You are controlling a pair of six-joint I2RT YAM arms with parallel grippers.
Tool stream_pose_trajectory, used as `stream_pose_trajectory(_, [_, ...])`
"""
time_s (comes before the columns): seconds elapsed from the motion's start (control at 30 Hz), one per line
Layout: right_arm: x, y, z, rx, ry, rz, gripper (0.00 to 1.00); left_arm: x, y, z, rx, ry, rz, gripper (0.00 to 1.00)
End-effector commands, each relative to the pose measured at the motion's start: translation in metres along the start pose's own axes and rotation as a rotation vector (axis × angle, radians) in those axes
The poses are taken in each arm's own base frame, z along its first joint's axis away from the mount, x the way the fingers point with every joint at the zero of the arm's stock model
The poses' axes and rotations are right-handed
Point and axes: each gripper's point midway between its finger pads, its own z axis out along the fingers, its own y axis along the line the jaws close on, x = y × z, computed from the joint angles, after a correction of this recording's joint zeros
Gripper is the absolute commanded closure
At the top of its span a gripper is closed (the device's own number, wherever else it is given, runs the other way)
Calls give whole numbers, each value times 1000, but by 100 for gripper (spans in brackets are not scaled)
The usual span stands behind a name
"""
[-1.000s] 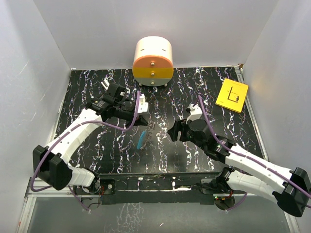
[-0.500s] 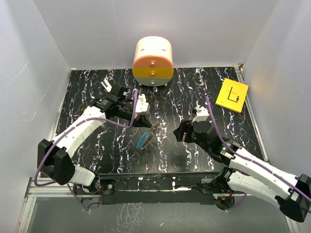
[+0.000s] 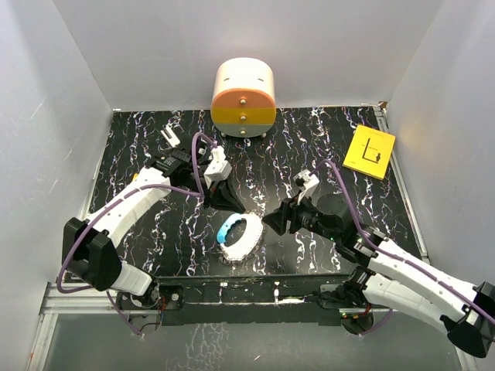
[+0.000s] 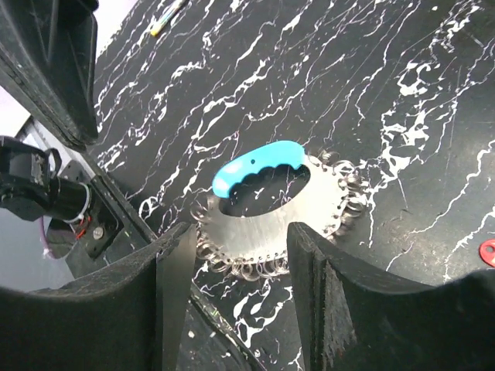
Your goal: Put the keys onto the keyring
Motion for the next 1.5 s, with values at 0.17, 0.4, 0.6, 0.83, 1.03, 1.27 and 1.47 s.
stream_pose_trajectory(0.17, [-23, -19, -11, 133, -87, 24, 50, 31, 39, -19, -207, 24, -152, 100])
stream_pose_trajectory(0.4, [-16, -31, 6, 209, -20, 19, 51, 29, 82, -48, -526, -7, -208, 100])
stream_pose_trajectory(0.6, [-8, -24, 63, 180, 111, 17, 57, 22, 70, -64, -662, -10, -135, 47])
stream_pose_trajectory(0.83, [-13, -13, 124, 111, 168, -17, 56, 42, 53, -70, -722, -12, -153, 34])
stream_pose_trajectory(1.03, [12, -12, 164, 65, 303, -5, 55, 54, 50, -79, -799, 23, -194, 31])
stream_pose_trajectory(1.27, [35, -31, 175, 108, 367, 73, 58, 61, 45, -86, -850, 43, -180, 30])
stream_pose_trajectory(1.47, [48, -44, 174, 157, 414, 111, 58, 65, 45, -87, -872, 29, -183, 30])
